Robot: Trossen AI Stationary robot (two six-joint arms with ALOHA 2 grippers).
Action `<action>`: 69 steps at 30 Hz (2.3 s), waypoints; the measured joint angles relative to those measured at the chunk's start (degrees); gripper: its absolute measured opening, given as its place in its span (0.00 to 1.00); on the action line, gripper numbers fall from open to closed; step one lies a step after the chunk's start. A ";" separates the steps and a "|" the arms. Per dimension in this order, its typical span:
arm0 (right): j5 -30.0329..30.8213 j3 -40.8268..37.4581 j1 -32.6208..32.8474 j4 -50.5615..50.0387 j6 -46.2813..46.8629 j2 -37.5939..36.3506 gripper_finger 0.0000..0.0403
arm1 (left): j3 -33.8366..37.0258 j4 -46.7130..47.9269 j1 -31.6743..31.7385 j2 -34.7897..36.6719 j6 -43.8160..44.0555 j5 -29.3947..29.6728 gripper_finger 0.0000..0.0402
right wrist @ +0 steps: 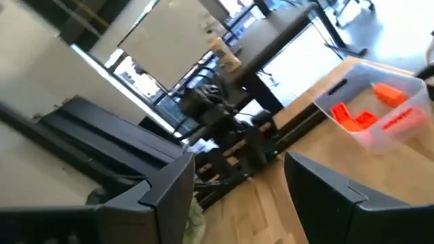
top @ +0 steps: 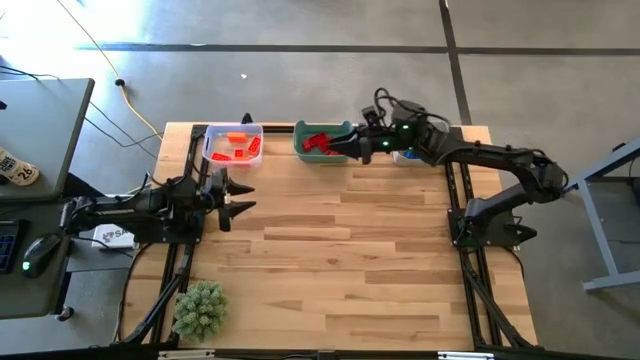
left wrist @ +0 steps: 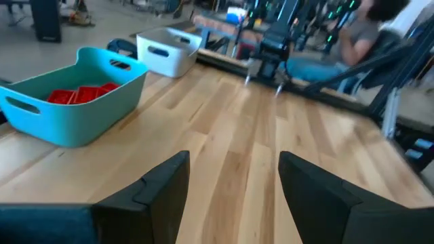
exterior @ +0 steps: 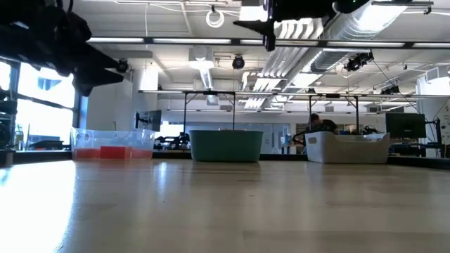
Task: Sort & place blocks by color
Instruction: Return to Home Position
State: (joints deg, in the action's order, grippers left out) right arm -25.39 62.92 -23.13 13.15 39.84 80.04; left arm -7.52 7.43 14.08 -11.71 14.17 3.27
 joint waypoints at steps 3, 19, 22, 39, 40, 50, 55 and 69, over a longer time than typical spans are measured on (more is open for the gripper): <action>-0.74 0.00 0.04 -0.01 -2.83 -4.13 0.54 | 3.19 -1.67 -0.36 3.72 2.13 -0.64 0.53; 18.06 0.02 8.05 -37.67 -29.16 -38.34 0.54 | 6.16 -6.02 -1.10 3.57 3.12 -2.42 0.53; 20.98 -1.54 10.05 -40.23 -32.13 -42.00 0.54 | 6.16 -6.19 -1.10 3.58 3.19 -2.45 0.53; 13.83 -52.63 11.30 -2.64 -21.35 -70.20 0.54 | 6.14 -6.13 -1.10 3.57 3.19 -2.58 0.53; 13.59 -54.95 11.30 -0.66 -20.71 -71.44 0.54 | 6.11 -6.13 -1.10 3.57 3.21 -2.58 0.53; 18.02 -62.16 11.30 -4.14 -19.81 -80.01 0.54 | 6.09 -6.13 -1.10 3.57 3.20 -2.58 0.53; 21.08 -62.34 11.30 -6.86 -20.33 -79.24 0.54 | 6.09 -6.11 -1.10 3.57 3.22 -2.58 0.53; 21.98 -62.36 11.30 -11.85 -19.26 -79.26 0.54 | 6.09 -6.13 -1.10 3.57 3.22 -2.58 0.53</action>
State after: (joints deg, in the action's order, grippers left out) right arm -3.41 0.56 -11.84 1.30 20.58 0.78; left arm -1.43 1.30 12.97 -8.14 17.39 0.69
